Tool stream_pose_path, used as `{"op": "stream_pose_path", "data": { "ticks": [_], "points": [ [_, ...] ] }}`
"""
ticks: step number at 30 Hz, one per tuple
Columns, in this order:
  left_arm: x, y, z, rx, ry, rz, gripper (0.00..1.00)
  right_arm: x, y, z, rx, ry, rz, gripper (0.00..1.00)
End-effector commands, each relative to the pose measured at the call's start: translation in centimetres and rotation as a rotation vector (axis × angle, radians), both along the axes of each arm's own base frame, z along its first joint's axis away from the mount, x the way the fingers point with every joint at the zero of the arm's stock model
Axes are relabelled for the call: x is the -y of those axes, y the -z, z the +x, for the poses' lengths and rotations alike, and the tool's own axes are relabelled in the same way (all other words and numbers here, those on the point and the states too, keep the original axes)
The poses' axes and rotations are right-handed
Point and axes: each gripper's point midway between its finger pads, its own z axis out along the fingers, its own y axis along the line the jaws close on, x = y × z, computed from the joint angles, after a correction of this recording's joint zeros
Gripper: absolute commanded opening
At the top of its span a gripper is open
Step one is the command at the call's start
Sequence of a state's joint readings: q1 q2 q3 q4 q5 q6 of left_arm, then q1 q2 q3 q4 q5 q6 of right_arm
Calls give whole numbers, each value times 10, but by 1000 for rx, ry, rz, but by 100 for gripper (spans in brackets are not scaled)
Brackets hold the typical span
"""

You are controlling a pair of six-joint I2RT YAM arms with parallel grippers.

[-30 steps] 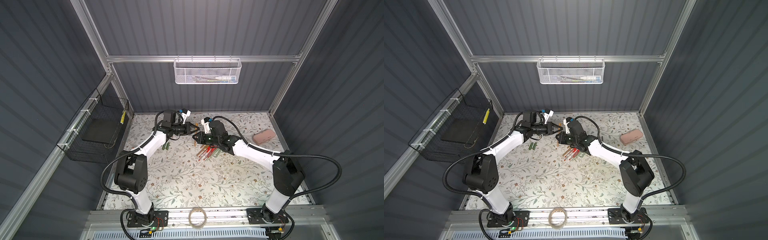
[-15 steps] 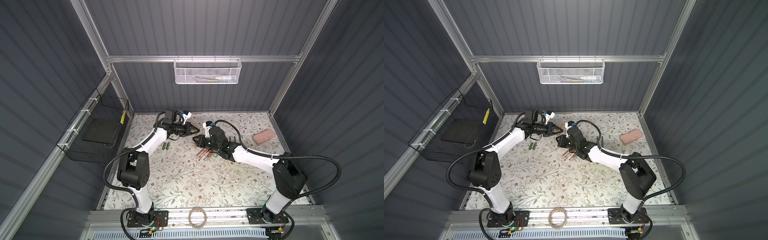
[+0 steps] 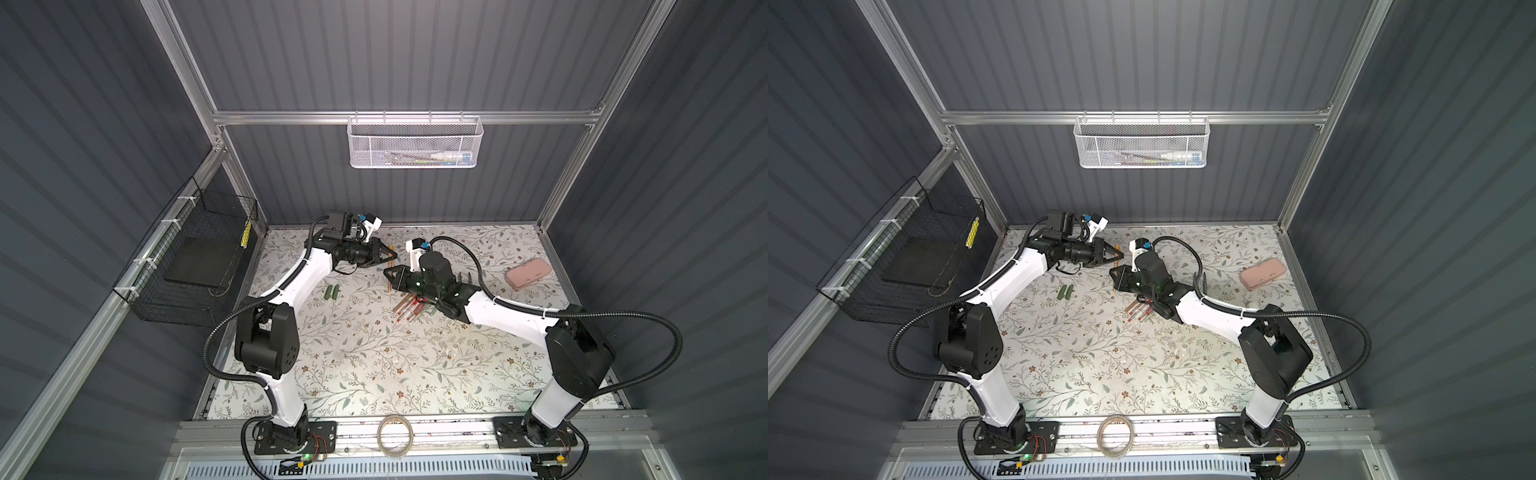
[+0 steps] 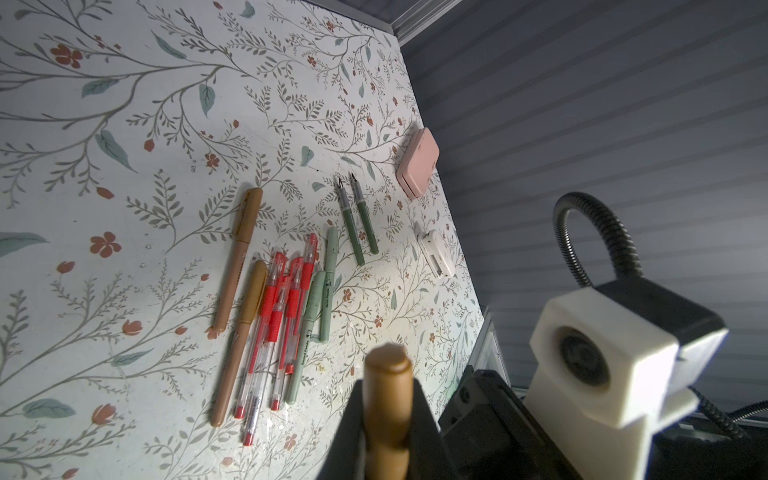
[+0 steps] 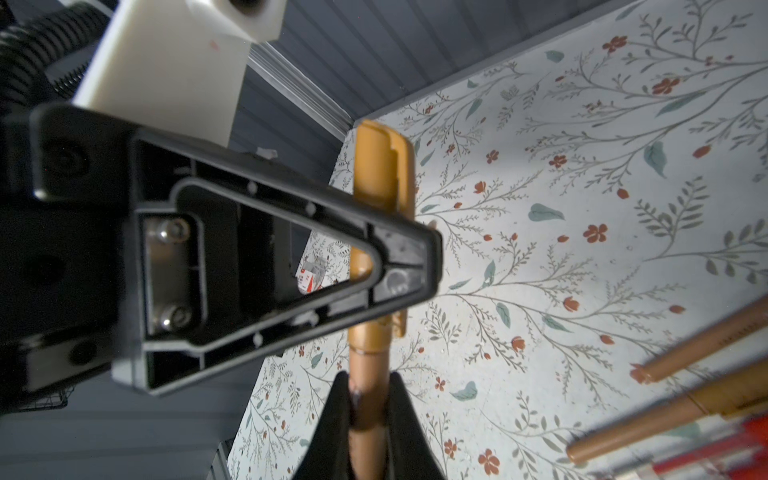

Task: Remove pen caps from pens
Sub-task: Open the pen cap on the pen, then place the pen cap at the center of the table.

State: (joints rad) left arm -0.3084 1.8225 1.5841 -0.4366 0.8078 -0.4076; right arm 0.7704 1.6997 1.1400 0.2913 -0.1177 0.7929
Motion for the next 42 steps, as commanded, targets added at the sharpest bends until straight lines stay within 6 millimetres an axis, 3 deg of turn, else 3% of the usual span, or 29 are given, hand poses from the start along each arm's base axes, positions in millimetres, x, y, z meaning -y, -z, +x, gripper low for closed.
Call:
{"op": "stream_pose_path", "data": {
  "ticks": [1,10,16,23,28,33,38,42],
  "points": [
    [-52,-70,79,351,-222,37,0,-4,86,-70,-260,-193,-194,0],
    [-71,-85,99,334,-283,13,0,-2,97,-73,-287,-201,-197,0],
    [-73,-103,108,352,-294,-27,0,-7,102,-77,-303,-224,-194,0],
    [-89,-154,131,426,-372,-264,0,-6,95,-78,-283,-223,-185,0],
    [-98,-165,127,440,-379,-498,0,-1,93,-77,-268,-200,-176,0],
    [-99,-142,127,415,-374,-377,0,6,90,-78,-251,-183,-184,0],
    [-102,-106,107,395,-348,-155,0,41,72,-74,-172,-83,-191,0],
    [-113,-63,87,352,-356,0,0,79,64,-70,-155,-13,-193,0]
  ]
}}
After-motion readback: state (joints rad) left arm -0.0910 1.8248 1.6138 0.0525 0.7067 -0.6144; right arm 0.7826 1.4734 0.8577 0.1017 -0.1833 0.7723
